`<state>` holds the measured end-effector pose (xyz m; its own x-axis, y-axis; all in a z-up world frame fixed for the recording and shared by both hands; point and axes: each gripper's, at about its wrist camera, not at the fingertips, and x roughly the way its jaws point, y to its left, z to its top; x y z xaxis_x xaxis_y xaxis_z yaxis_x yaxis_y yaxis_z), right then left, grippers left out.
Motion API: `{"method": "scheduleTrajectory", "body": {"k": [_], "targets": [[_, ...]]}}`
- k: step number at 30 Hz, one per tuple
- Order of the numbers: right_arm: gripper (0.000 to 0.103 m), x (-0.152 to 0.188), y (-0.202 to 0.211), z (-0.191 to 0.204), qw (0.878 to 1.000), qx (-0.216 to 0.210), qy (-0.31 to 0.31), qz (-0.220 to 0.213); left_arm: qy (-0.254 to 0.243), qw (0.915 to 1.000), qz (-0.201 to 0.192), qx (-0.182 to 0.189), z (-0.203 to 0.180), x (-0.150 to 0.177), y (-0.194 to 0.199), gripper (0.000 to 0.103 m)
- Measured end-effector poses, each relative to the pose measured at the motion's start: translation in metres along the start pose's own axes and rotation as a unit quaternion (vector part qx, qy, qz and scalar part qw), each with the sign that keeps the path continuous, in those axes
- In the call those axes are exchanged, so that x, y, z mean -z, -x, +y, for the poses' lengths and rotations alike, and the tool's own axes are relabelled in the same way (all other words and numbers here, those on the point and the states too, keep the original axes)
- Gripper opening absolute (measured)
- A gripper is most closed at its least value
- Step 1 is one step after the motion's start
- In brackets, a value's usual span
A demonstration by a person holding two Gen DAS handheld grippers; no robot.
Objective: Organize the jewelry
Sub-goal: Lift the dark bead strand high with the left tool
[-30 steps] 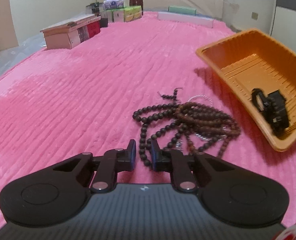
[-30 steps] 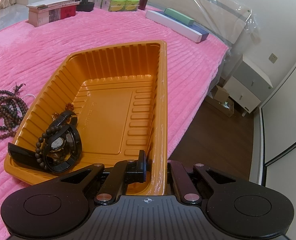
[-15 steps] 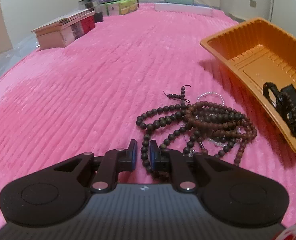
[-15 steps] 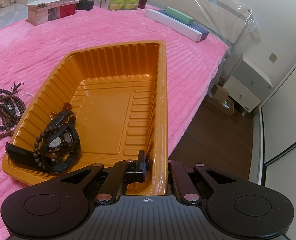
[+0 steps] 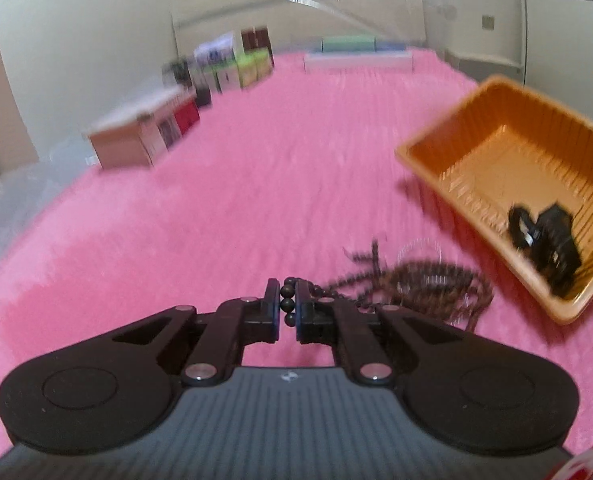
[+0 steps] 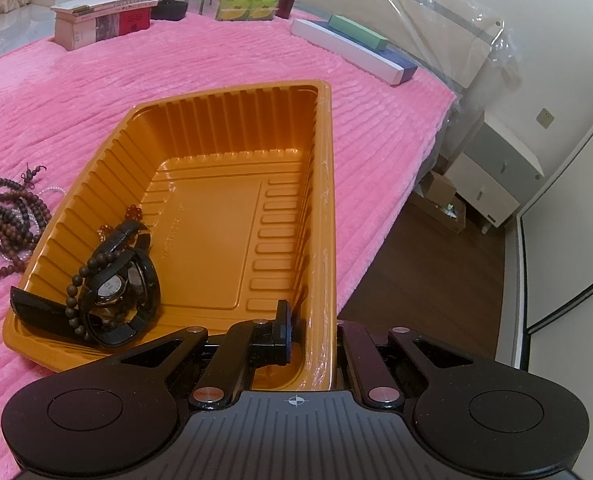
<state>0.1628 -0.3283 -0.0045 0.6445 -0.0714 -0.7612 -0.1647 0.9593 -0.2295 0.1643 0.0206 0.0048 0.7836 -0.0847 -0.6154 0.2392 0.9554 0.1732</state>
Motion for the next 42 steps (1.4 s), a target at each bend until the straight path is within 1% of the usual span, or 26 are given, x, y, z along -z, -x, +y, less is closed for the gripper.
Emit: {"method": "scheduleTrajectory", "body": {"k": [7, 12, 15, 19, 25, 29, 34, 38, 42], "targets": [[0.005, 0.0, 0.005, 0.003, 1.0, 0.005, 0.006, -0.006, -0.024, 0.9978, -0.059, -0.018, 0.016, -0.042, 0.044, 0.006], [0.005, -0.001, 0.006, 0.005, 1.0, 0.009, 0.008, -0.009, -0.045, 0.994, -0.093, -0.035, 0.024, -0.066, 0.07, 0.006], [0.005, -0.001, 0.007, 0.006, 1.0, 0.01, 0.01, -0.01, -0.055, 0.9913, -0.113, -0.039, 0.028, -0.079, 0.086, 0.006], [0.005, -0.002, 0.009, 0.008, 1.0, 0.012, 0.012, -0.012, -0.074, 0.9875, -0.132, -0.043, 0.033, -0.099, 0.102, 0.006], [0.004, -0.005, 0.013, 0.01, 1.0, 0.012, 0.016, -0.016, -0.099, 0.982, -0.157, -0.037, 0.038, -0.127, 0.125, 0.006], [0.003, -0.005, 0.015, 0.011, 1.0, 0.012, 0.02, -0.017, -0.121, 0.9764, -0.176, -0.031, 0.035, -0.149, 0.139, 0.006], [0.003, -0.007, 0.016, 0.012, 0.999, 0.013, 0.023, -0.019, -0.146, 0.9672, -0.206, -0.022, 0.025, -0.182, 0.159, 0.006], [0.003, -0.008, 0.016, 0.011, 0.999, 0.012, 0.025, -0.02, -0.164, 0.9592, -0.23, -0.015, 0.011, -0.206, 0.171, 0.006], [0.003, -0.008, 0.016, 0.011, 0.999, 0.012, 0.025, -0.02, -0.183, 0.9512, -0.249, 0.002, -0.008, -0.229, 0.179, 0.006]]}}
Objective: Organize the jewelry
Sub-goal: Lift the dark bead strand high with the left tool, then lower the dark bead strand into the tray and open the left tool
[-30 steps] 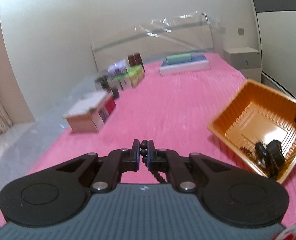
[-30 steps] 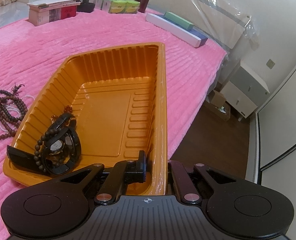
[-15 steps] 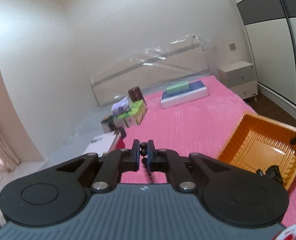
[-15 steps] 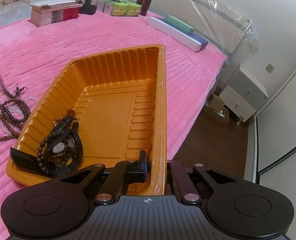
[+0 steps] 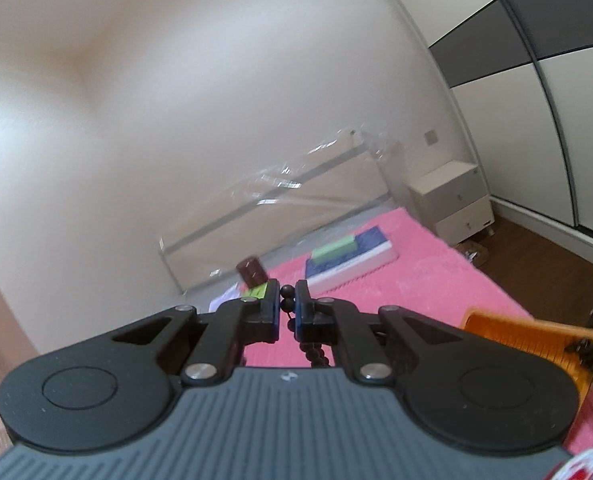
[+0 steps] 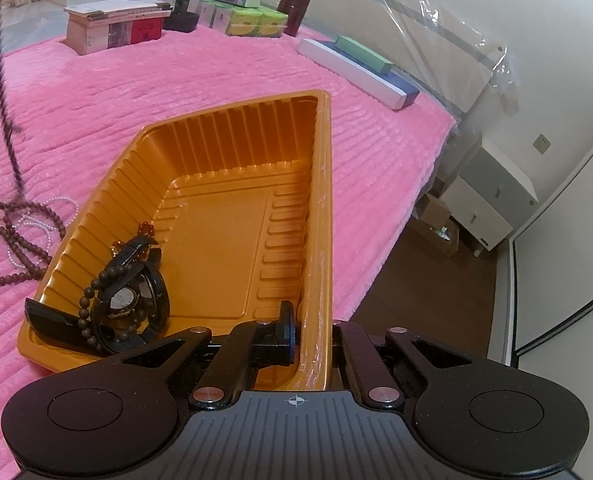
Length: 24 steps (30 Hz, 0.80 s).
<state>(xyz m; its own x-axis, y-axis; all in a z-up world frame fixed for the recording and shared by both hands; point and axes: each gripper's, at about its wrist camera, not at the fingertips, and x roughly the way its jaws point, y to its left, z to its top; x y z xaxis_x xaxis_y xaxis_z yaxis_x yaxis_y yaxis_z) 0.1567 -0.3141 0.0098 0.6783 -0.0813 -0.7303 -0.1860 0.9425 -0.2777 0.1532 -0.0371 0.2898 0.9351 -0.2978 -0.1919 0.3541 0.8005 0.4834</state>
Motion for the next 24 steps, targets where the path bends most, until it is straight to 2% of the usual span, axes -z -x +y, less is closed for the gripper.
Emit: {"method": "scheduleTrajectory", "body": {"k": [9, 14, 19, 24], "targets": [[0.003, 0.0, -0.001, -0.001, 1.0, -0.004, 0.0, -0.001, -0.018, 0.9977, -0.038, 0.052, -0.029, -0.049, -0.021, 0.006], [0.003, 0.001, -0.002, -0.002, 1.0, -0.006, 0.002, -0.003, -0.018, 0.9956, -0.049, 0.078, -0.048, -0.065, -0.038, 0.006], [0.003, 0.001, -0.003, -0.002, 1.0, -0.008, 0.002, -0.003, -0.036, 0.9923, -0.011, 0.118, -0.086, -0.054, -0.075, 0.006], [0.003, 0.001, -0.004, -0.003, 1.0, -0.01, 0.001, -0.002, -0.042, 0.985, 0.041, 0.162, -0.13, -0.024, -0.116, 0.006]]}}
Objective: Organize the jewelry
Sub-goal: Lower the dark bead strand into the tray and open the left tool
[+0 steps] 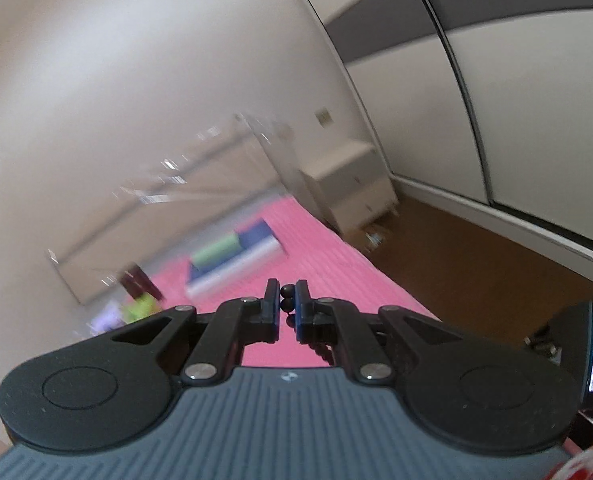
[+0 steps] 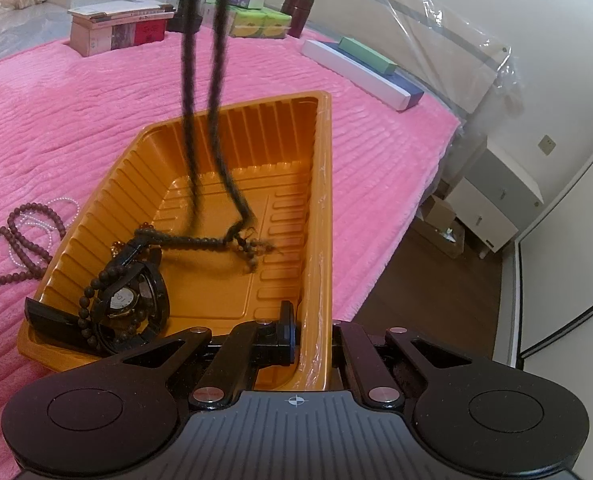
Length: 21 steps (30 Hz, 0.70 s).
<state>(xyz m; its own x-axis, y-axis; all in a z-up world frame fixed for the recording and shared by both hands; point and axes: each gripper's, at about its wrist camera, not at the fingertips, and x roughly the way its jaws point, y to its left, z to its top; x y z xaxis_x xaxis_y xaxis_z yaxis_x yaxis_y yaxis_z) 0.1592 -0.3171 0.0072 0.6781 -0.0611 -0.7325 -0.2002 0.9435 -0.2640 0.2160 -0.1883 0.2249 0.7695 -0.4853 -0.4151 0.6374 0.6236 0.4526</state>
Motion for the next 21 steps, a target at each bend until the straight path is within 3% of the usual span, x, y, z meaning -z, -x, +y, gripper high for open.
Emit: {"method": "scheduleTrajectory", "body": {"k": [9, 21], "targets": [[0.003, 0.0, -0.003, -0.002, 1.0, -0.004, 0.0, 0.004, 0.027, 0.9949, 0.071, 0.067, -0.024, 0.046, -0.06, 0.006], [0.003, 0.0, -0.005, -0.004, 1.0, -0.006, -0.003, 0.007, 0.055, 0.9869, 0.114, 0.1, -0.025, 0.067, -0.088, 0.006]]}}
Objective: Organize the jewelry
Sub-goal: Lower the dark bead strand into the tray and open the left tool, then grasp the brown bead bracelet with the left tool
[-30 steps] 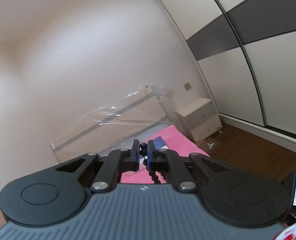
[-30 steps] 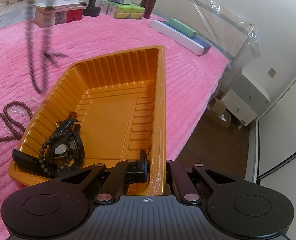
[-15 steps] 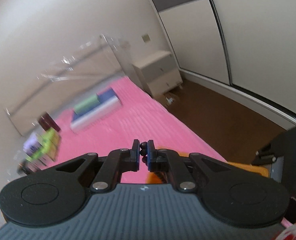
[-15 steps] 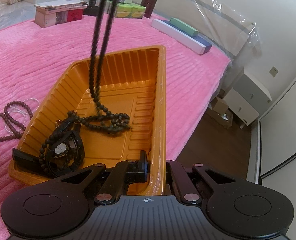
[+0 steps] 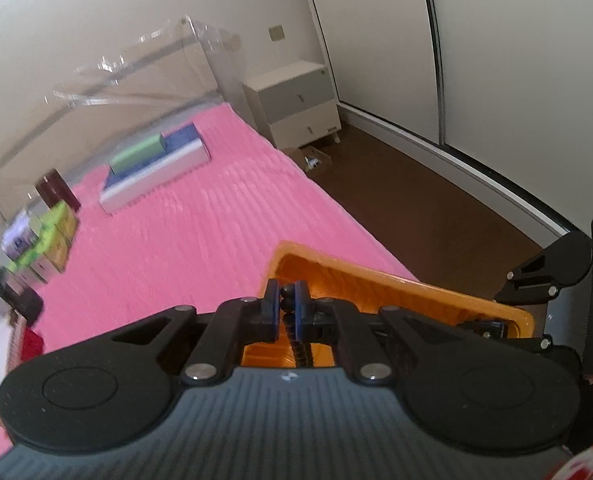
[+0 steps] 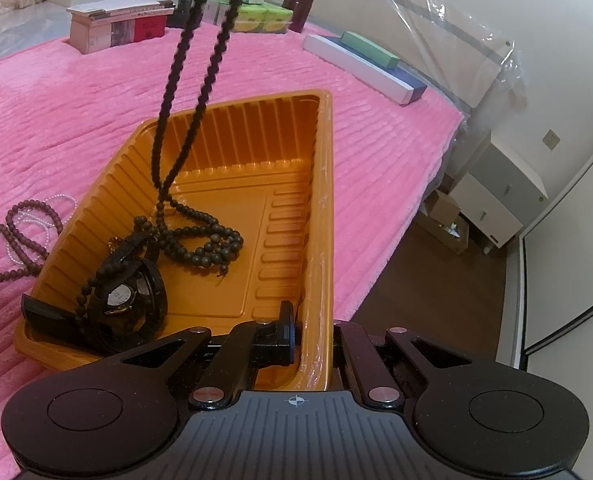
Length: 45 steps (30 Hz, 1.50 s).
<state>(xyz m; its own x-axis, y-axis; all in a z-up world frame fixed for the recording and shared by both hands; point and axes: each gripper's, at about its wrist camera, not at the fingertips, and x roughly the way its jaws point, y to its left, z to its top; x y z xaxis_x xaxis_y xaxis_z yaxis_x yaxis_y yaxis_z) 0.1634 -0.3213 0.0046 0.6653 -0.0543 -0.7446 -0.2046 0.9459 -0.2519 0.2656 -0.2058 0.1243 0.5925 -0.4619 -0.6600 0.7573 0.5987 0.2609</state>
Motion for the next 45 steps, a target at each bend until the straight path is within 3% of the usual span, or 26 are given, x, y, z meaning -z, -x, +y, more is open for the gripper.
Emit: {"method": "scheduleTrajectory", "body": {"k": [5, 10, 16, 24, 31, 38, 43, 45], "targets": [[0.003, 0.001, -0.001, 0.0, 1.0, -0.001, -0.002, 0.002, 0.018, 0.9997, 0.015, 0.003, 0.003, 0.006, -0.007, 0.012], [0.003, 0.002, -0.001, 0.0, 1.0, -0.001, -0.004, 0.002, 0.038, 0.9993, 0.002, -0.006, 0.012, 0.015, 0.006, 0.013], [0.003, 0.003, 0.0, 0.0, 1.0, -0.002, -0.006, 0.001, 0.104, 0.9941, -0.004, -0.031, 0.035, 0.057, 0.03, 0.019], [0.003, 0.004, 0.0, -0.001, 1.0, -0.001, -0.005, 0.002, 0.211, 0.9712, 0.031, -0.107, 0.049, 0.165, 0.046, 0.021], [0.004, 0.006, 0.0, 0.0, 1.0, 0.001, -0.005, 0.004, 0.279, 0.9494, 0.061, -0.131, 0.028, 0.244, 0.048, 0.021], [0.004, 0.006, 0.0, 0.0, 1.0, 0.002, -0.003, 0.005, 0.343, 0.9308, 0.06, -0.11, 0.01, 0.279, 0.041, 0.021], [0.004, 0.006, 0.0, 0.0, 1.0, 0.002, -0.004, 0.006, 0.365, 0.9232, 0.053, -0.108, 0.002, 0.285, 0.04, 0.021], [0.004, 0.007, 0.0, -0.001, 1.0, 0.003, -0.005, 0.006, 0.364, 0.9238, 0.052, -0.106, -0.001, 0.283, 0.039, 0.021]]}}
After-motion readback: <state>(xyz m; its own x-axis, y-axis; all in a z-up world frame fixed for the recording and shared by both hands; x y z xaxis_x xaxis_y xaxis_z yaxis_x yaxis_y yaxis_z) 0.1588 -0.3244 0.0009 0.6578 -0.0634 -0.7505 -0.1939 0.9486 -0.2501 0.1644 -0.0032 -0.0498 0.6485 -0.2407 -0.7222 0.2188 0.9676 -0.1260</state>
